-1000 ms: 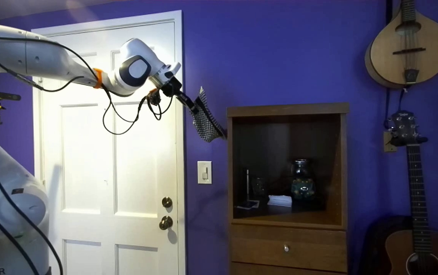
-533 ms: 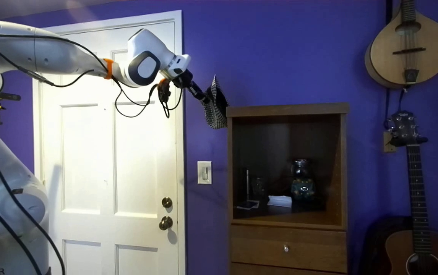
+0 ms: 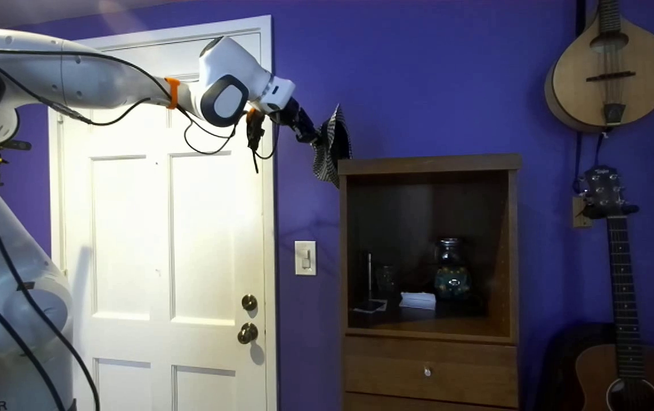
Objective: Pick up the hat from the door and put it on top of the brown chest of drawers
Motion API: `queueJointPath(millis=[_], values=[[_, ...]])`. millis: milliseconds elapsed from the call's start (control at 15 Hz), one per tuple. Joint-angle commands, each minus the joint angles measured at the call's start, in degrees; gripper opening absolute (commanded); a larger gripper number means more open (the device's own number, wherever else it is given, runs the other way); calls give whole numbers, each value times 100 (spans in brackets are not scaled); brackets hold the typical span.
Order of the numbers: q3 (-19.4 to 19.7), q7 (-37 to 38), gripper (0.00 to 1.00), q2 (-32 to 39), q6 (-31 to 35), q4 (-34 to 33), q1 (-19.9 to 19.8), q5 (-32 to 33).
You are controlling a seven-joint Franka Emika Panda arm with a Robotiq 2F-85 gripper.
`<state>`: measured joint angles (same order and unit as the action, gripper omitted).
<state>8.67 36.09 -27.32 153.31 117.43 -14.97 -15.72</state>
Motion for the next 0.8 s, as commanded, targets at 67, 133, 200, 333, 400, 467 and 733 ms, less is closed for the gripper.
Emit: queueJointPath(millis=[67,133,200,333,400,467,733], values=[[-25,-5,4,24,-13,-26,-38,-51],[-25,-2,1,24,-12,-29,-38,-53],[-73,204,1,154,145,-109,-167,-21],[-104,684,1,379,395,-270,-379,-57],[-91,908,1,463,480,-332,-444,-91],[-90,1120,1,540,594,-354,-510,-91],[-148,2205,1,905,876,-537,-797,5]])
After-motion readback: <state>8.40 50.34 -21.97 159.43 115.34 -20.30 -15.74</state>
